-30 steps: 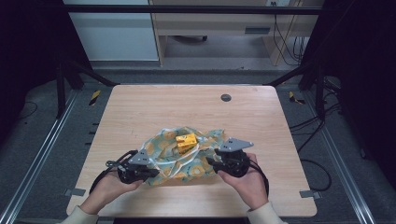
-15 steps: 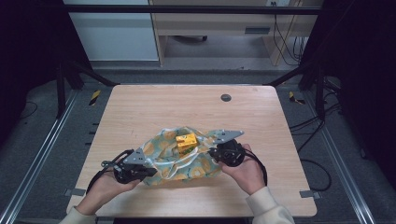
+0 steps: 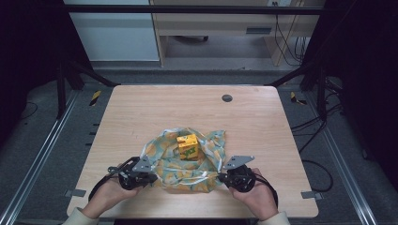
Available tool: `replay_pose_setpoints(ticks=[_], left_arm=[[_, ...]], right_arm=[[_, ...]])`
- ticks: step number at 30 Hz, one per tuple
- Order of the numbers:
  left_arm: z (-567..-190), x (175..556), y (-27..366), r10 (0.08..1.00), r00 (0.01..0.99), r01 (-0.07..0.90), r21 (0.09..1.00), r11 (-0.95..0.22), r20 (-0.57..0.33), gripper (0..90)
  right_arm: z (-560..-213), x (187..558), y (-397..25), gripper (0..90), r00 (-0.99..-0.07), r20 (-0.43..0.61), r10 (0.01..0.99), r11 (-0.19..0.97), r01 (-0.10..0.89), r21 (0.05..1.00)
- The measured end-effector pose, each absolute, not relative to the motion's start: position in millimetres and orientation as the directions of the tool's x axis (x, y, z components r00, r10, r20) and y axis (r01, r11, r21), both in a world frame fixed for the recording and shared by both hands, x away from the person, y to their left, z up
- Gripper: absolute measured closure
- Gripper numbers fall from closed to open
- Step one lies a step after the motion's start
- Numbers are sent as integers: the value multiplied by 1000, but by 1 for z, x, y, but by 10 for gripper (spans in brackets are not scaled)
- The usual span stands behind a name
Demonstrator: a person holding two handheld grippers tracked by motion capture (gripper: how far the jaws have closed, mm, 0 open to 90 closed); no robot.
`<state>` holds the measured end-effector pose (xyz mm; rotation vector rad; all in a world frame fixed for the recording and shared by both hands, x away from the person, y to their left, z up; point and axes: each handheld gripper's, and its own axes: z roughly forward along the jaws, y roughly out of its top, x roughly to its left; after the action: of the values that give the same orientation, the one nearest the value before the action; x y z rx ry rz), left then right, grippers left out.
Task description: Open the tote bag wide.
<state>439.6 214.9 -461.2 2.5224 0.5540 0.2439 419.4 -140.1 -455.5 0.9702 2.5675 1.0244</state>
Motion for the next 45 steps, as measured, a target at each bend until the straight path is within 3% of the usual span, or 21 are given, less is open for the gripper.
replay_pose_setpoints(ticks=[4, 7, 10, 11, 16, 22, 28, 34, 35, 36, 37, 38, 39, 40, 41, 43, 45], left_arm=[[-462, 439, 217, 448, 891, 339, 552, -762, 71, 837], [-454, 437, 220, 479, 875, 343, 602, -721, 75, 732], [-449, 435, 221, 490, 868, 336, 630, -700, 82, 677], [-443, 435, 222, 504, 859, 334, 647, -685, 90, 618], [-419, 430, 223, 512, 852, 292, 712, -638, 110, 534], [-418, 437, 231, 561, 809, 295, 704, -646, 175, 457], [-435, 446, 234, 558, 812, 321, 667, -673, 172, 412], [-449, 449, 227, 531, 830, 313, 642, -700, 173, 410], [-451, 449, 226, 526, 833, 312, 640, -702, 171, 458], [-452, 449, 225, 519, 837, 308, 637, -707, 171, 458], [-454, 449, 223, 515, 841, 310, 631, -711, 167, 544], [-454, 449, 223, 515, 841, 310, 631, -711, 167, 605], [-454, 450, 223, 504, 844, 299, 622, -724, 182, 605], [-454, 449, 222, 506, 843, 296, 626, -722, 184, 748], [-453, 449, 221, 507, 843, 295, 633, -716, 181, 748], [-447, 448, 218, 517, 838, 286, 670, -685, 172, 841], [-444, 448, 218, 522, 836, 286, 681, -675, 167, 858]], right_arm=[[-461, 423, -142, 832, -748, 62, 661, 524, 519, 676], [-454, 422, -144, 661, -744, 64, 665, 506, 511, 695], [-446, 421, -146, 603, -737, 58, 674, 496, 509, 703], [-439, 420, -148, 540, -736, 53, 674, 492, 502, 711], [-419, 420, -149, 390, -741, 34, 670, 488, 475, 733], [-401, 436, -145, 326, -735, 26, 678, 471, 461, 752], [-396, 459, -134, 352, -721, 29, 692, 454, 467, 759], [-416, 486, -106, 385, -726, -2, 688, 519, 490, 700], [-424, 493, -100, 442, -723, -15, 691, 536, 498, 682], [-424, 493, -100, 442, -723, -15, 691, 536, 498, 682], [-429, 499, -97, 564, -716, -26, 697, 548, 509, 663], [-429, 499, -97, 564, -716, -26, 697, 548, 509, 663], [-430, 502, -96, 622, -716, -27, 698, 549, 510, 663], [-432, 509, -98, 755, -705, -29, 709, 542, 518, 661], [-432, 509, -98, 755, -705, -29, 709, 542, 518, 661], [-429, 520, -103, 865, -686, -22, 727, 512, 520, 684], [-426, 523, -106, 875, -675, -21, 737, 500, 525, 689]])
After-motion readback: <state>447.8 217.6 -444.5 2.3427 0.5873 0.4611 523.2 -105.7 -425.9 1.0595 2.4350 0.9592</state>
